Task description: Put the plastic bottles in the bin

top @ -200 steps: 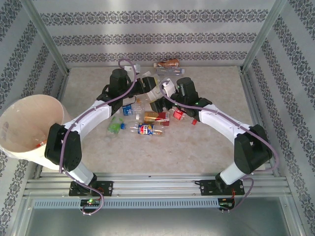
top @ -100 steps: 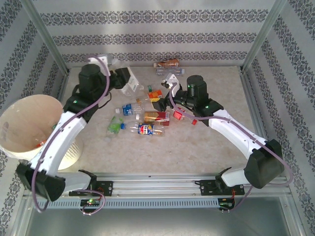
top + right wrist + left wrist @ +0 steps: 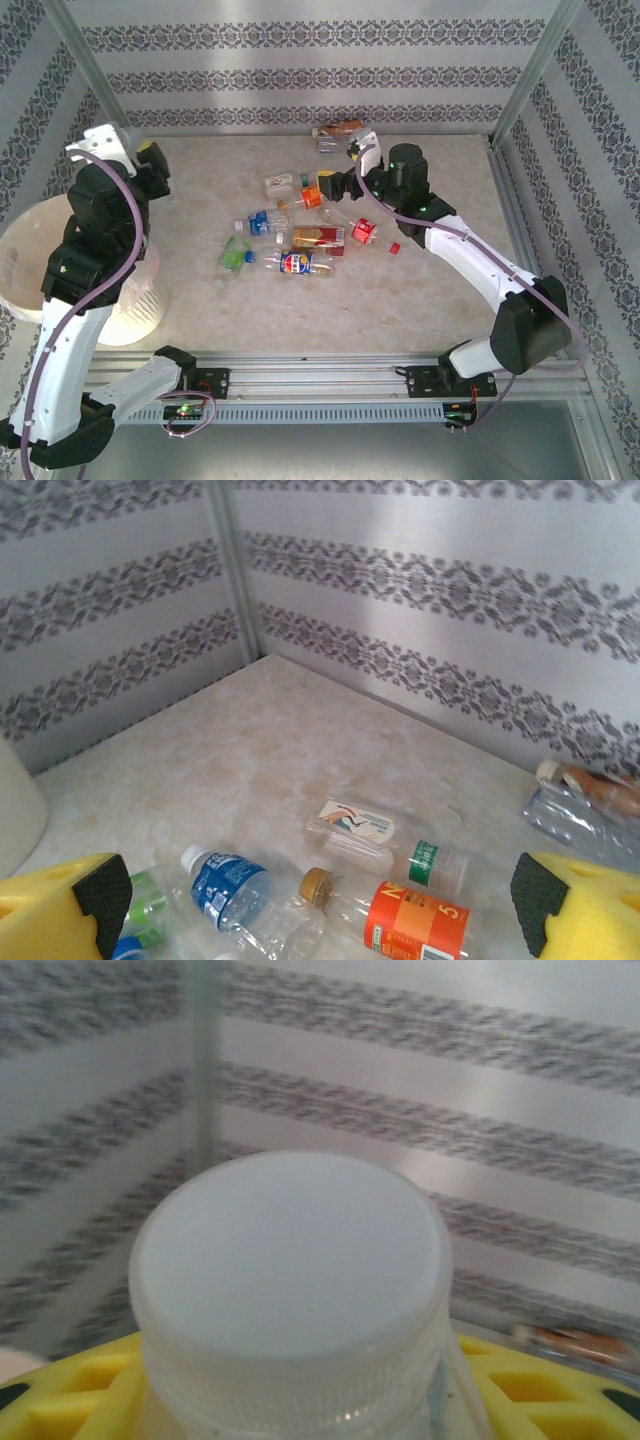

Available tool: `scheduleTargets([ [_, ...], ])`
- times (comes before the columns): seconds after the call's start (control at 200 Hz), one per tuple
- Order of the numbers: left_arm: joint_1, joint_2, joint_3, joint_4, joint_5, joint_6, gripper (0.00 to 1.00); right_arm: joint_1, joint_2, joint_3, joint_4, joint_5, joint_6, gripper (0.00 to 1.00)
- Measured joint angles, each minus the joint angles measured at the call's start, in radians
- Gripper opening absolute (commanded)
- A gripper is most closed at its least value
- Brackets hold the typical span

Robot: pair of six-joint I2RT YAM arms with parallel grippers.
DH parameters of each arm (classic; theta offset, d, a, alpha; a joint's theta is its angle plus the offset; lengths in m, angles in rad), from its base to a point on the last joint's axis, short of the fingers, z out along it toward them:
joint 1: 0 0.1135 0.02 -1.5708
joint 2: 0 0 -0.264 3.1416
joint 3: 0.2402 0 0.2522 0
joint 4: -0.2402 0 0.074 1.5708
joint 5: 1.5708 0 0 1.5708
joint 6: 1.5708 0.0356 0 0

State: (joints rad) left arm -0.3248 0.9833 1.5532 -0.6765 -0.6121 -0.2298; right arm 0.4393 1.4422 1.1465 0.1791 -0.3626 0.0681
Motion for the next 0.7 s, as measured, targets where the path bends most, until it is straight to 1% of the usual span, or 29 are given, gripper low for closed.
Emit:
scheduleTargets([
  [0.08,0.008,0.026,0.037,-0.063,-0.127,0.025,0.44,-0.013,0.002,0.000,0.011,0.019,0.035,0.98],
  [0.155,0.045,0.045,0.050,-0.113,-0.219,0.047,0.44,-0.019,0.003,0.000,0.026,0.032,0.060,0.98],
  [0.255,0.115,0.089,0.071,-0.203,-0.287,0.050,0.44,-0.019,0.008,0.000,0.042,0.038,0.084,0.98],
  [0.325,0.192,0.115,0.073,-0.262,-0.309,0.050,0.44,-0.019,0.011,0.000,0.043,0.039,0.091,0.98],
  [0.43,0.365,0.130,0.045,-0.330,-0.297,0.051,0.44,-0.019,0.014,0.000,0.042,0.044,0.092,0.98],
  [0.51,0.501,0.129,-0.008,-0.370,-0.262,0.055,0.44,-0.025,0.014,0.000,0.040,0.047,0.091,0.98],
  [0.575,0.589,0.129,-0.062,-0.393,-0.220,0.063,0.45,-0.026,0.014,0.000,0.038,0.052,0.090,0.98],
  [0.605,0.620,0.129,-0.087,-0.399,-0.200,0.063,0.48,-0.026,0.014,0.000,0.036,0.054,0.090,0.98],
  [0.65,0.657,0.130,-0.120,-0.411,-0.169,0.064,0.56,-0.030,0.014,0.000,0.033,0.060,0.090,0.98],
  [0.7,0.684,0.134,-0.141,-0.428,-0.135,0.062,0.61,-0.032,0.014,0.000,0.032,0.061,0.089,0.98],
])
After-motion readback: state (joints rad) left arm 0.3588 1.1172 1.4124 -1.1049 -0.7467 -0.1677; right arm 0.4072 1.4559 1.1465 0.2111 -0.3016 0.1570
